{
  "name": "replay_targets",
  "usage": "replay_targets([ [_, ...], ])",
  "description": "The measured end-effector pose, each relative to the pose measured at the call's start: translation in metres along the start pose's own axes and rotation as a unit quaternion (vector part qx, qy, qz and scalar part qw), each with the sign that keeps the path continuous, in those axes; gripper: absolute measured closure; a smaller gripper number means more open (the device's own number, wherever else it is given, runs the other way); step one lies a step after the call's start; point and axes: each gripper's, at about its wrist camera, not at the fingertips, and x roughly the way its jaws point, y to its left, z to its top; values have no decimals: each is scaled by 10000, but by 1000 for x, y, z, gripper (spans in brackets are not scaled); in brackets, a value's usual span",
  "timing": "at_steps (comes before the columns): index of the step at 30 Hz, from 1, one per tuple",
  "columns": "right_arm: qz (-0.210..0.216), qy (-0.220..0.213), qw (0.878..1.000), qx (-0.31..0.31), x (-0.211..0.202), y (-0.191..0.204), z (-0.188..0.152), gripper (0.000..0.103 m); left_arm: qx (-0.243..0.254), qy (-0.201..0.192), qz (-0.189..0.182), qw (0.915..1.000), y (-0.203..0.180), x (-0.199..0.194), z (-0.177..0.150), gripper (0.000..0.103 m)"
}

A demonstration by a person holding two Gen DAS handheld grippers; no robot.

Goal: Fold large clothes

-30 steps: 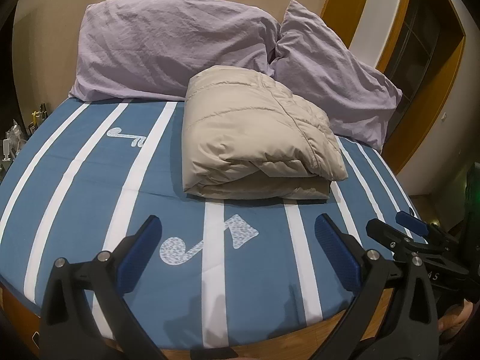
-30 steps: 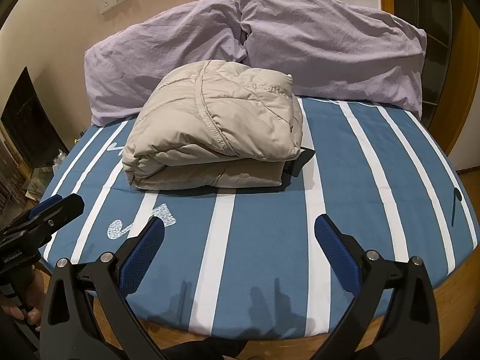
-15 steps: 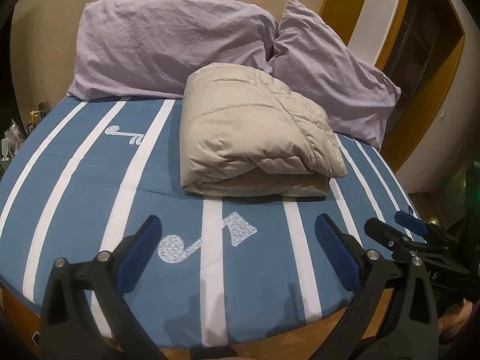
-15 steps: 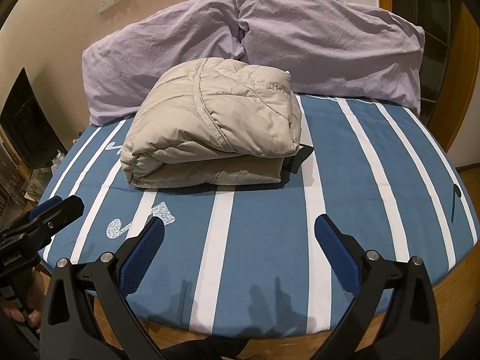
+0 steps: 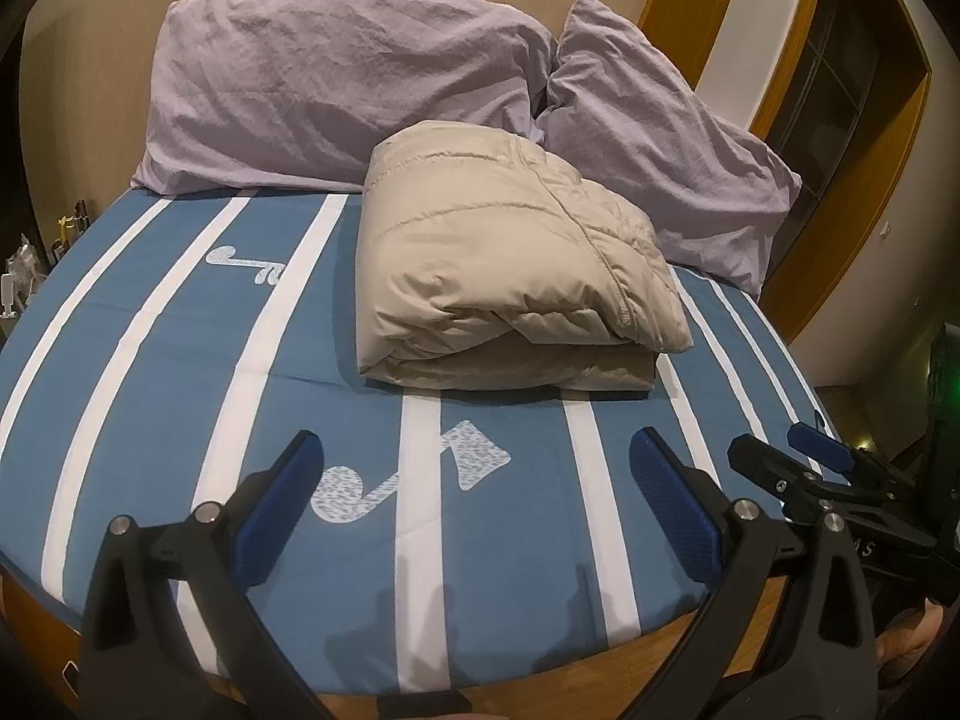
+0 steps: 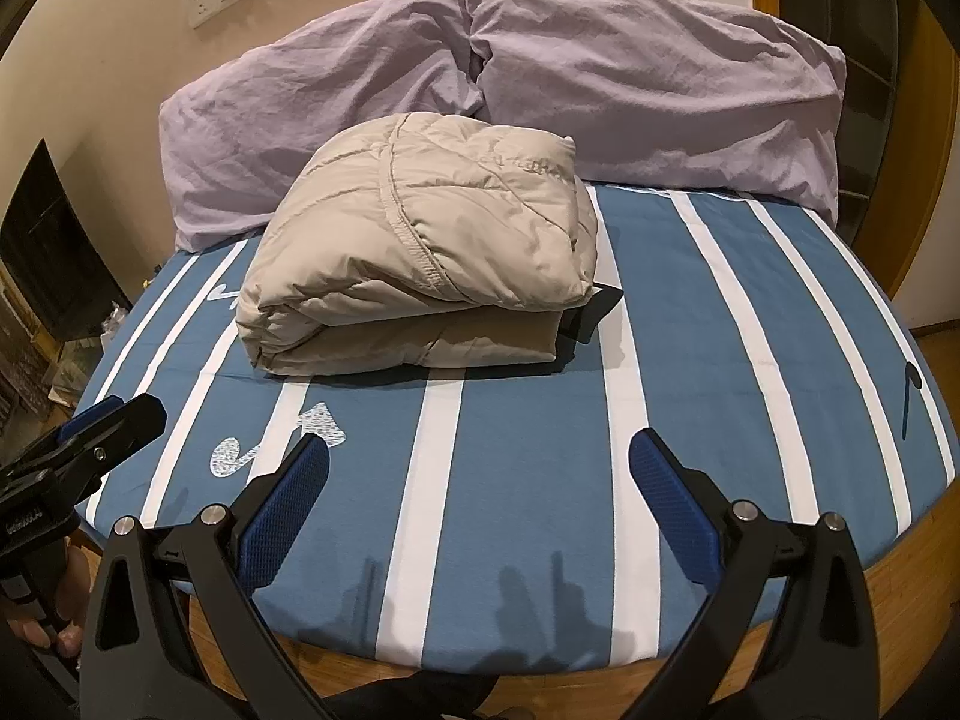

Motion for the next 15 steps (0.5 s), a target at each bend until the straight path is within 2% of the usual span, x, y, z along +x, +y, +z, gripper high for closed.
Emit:
replay_targets([
  [15, 2, 26, 10000, 17, 2, -1, 0, 1, -13, 70, 14, 10000, -5, 4, -4, 2],
])
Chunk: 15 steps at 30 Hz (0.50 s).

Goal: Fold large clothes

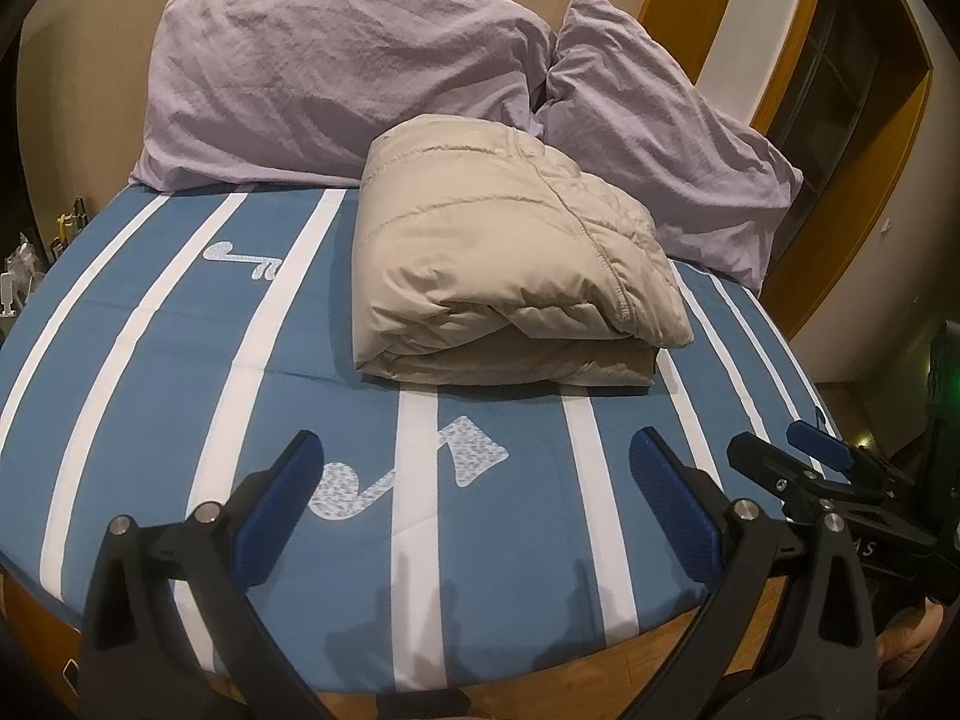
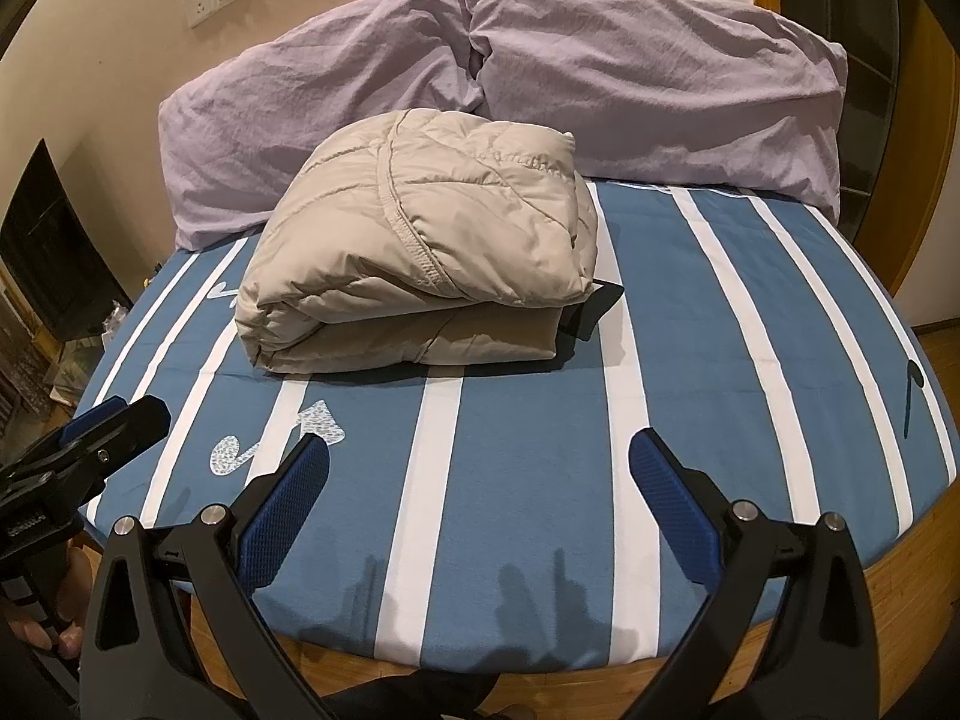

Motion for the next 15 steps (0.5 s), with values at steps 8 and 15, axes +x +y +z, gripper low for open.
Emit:
replay_targets([
  [8, -3, 38, 10000, 11, 1, 0, -1, 1, -5, 21, -6, 10000, 1, 1, 1, 2],
  [15, 1, 46, 10000, 17, 2, 1, 1, 1, -19, 37, 9, 10000, 2, 2, 0, 2],
])
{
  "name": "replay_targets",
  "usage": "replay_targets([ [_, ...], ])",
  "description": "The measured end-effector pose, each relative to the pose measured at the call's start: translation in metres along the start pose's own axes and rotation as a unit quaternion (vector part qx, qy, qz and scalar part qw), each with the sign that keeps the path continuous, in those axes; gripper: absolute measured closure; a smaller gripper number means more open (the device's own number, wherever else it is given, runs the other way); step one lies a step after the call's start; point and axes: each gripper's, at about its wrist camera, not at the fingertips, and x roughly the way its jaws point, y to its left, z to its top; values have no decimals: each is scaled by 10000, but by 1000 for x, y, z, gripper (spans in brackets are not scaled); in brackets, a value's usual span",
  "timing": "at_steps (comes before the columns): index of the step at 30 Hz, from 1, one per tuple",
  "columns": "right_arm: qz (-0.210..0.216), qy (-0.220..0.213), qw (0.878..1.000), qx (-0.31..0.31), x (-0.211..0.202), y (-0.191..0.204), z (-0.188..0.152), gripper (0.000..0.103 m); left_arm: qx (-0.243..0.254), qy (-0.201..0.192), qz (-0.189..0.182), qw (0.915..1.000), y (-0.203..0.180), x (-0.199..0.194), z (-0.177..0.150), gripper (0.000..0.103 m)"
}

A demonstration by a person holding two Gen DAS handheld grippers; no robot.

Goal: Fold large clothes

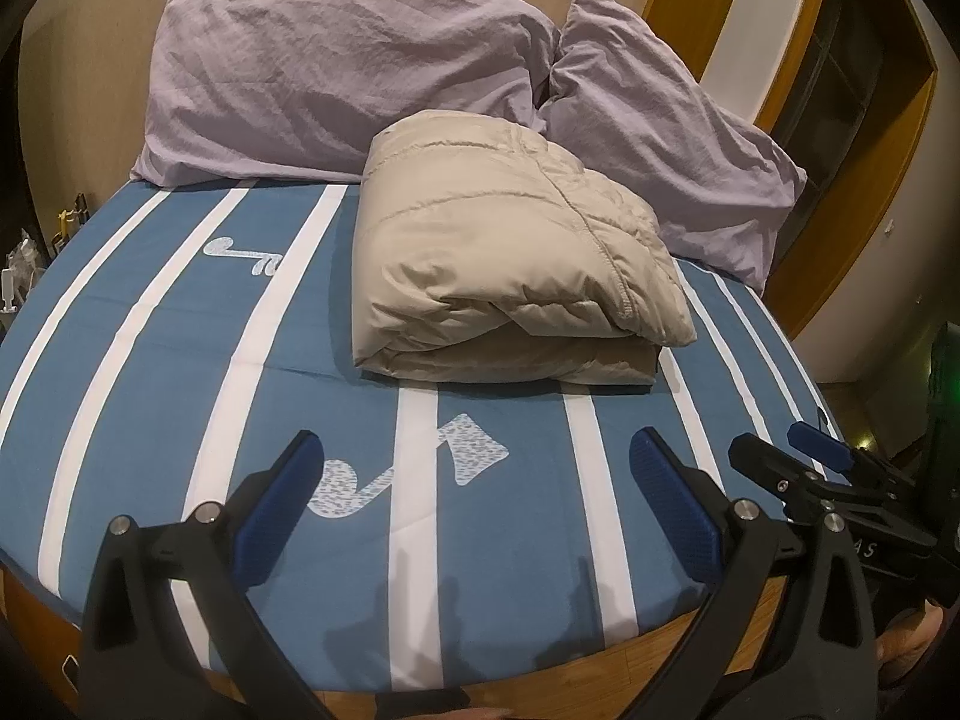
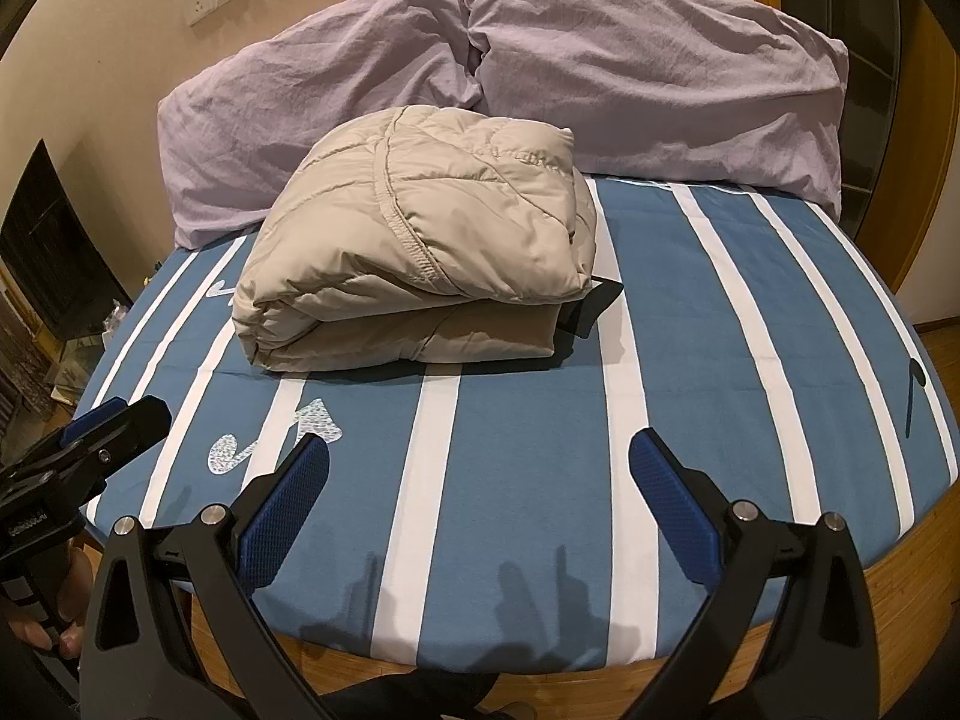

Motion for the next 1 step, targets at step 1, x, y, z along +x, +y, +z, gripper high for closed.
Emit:
replay_targets([
  [1, -5, -5, 10000, 3, 0, 0, 1, 1, -6, 3, 2, 10000, 1, 1, 0, 2],
])
